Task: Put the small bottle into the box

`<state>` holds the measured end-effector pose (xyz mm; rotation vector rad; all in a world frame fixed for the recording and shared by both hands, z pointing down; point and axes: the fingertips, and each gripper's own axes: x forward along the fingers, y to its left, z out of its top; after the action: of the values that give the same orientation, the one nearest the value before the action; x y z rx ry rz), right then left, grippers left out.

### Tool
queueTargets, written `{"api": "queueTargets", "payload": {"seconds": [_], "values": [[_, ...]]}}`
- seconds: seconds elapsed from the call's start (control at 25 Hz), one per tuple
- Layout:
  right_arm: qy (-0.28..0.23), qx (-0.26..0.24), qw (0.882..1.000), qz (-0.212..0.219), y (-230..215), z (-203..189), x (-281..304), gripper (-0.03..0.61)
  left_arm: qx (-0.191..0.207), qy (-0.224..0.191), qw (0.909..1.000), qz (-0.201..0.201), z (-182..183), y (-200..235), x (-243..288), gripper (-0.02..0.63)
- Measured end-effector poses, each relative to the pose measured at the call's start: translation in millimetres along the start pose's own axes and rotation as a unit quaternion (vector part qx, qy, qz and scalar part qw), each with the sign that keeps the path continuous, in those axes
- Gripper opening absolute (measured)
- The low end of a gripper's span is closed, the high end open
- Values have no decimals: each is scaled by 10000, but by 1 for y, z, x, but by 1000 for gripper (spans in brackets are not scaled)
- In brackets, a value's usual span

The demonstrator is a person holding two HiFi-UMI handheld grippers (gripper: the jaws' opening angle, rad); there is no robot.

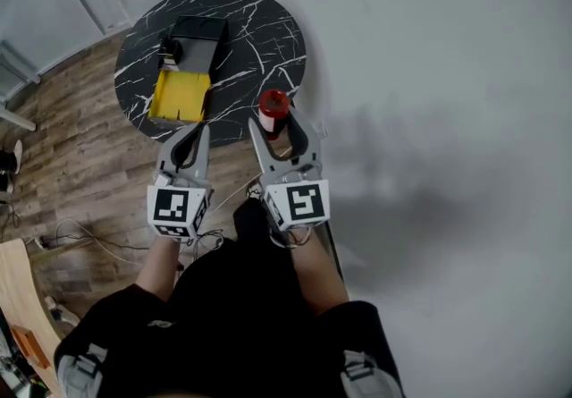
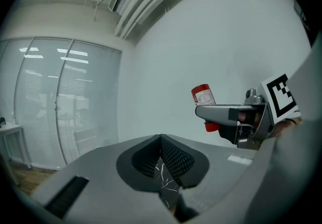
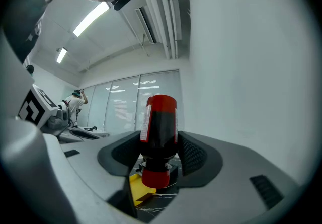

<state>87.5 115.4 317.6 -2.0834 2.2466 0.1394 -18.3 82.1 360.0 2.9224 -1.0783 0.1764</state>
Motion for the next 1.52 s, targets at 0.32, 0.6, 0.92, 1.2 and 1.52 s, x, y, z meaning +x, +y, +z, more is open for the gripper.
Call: {"api": "queueTargets", "payload": {"seconds": [0.32, 0.6, 0.92, 1.2, 1.52], "values": [[-65, 102, 9993, 365, -46, -6, 93, 213, 93, 215, 9992, 324, 13, 44, 78, 0], [-72, 169, 9982, 563, -100, -16, 144, 213, 201, 553, 9971, 481, 8, 55, 145, 0], [230, 380, 9945, 946, -123, -56, 180, 213, 35, 1028, 9915, 795, -23, 78, 180, 0], [458, 497, 9897, 1261, -107, -83, 192, 212, -58, 1323, 9835, 1232, -48, 109, 168, 0], [806, 420, 9835, 1562, -84, -113, 208, 213, -203, 1540, 9786, 1353, -78, 133, 160, 0]]}}
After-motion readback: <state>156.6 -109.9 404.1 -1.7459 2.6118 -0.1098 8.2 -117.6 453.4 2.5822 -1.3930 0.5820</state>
